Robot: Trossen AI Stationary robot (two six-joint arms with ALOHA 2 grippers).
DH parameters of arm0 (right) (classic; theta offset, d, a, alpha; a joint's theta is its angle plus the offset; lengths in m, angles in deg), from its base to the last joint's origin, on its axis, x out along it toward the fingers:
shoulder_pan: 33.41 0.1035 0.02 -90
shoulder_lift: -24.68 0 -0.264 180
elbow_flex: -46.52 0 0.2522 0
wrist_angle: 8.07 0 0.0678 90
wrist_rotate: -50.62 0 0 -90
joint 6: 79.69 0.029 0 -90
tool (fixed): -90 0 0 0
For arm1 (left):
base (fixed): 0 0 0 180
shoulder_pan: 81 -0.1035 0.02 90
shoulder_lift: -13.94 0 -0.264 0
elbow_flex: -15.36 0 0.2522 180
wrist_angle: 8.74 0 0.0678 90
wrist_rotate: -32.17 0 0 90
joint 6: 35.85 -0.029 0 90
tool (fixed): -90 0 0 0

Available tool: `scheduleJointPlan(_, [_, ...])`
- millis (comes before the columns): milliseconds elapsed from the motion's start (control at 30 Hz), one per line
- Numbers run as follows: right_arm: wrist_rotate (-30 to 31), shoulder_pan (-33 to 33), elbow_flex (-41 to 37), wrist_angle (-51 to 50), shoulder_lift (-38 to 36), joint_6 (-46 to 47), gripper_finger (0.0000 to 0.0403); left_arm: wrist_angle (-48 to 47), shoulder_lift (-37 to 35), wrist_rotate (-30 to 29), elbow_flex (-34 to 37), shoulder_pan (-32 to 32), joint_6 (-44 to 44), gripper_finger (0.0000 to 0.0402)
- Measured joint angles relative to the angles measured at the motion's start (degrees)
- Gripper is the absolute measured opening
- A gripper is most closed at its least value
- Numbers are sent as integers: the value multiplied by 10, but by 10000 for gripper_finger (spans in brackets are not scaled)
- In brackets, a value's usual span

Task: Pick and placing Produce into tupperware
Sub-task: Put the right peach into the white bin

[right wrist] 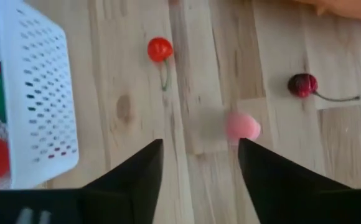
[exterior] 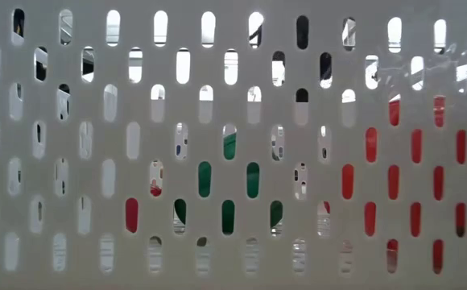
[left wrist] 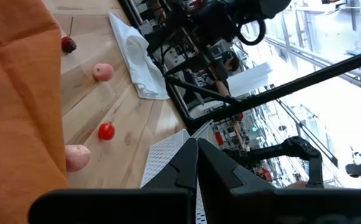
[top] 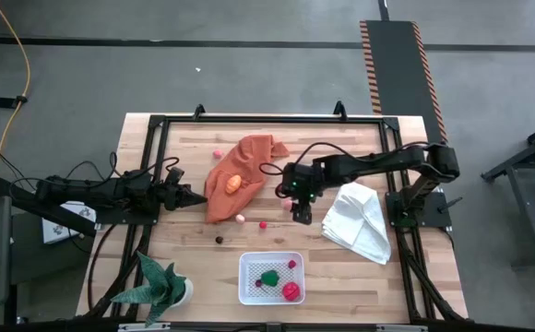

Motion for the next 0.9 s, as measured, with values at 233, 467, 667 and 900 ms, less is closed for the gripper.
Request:
scheduleJointPlan(233, [22, -14, 0, -16, 16, 13, 239, 0, 0, 0, 0, 0, 0, 1])
scheduleJointPlan(467, [18, -27, 0, -19, 43, 28, 239, 0, 0, 0, 0, 0, 0, 1])
scheduleJointPlan(667, [13, -28, 0, -20, 62, 31, 239, 0, 0, 0, 0, 0, 0, 1])
scheduleJointPlan(900, [13, -27, 0, -2, 78, 8, 239, 0, 0, 0, 0, 0, 0, 1])
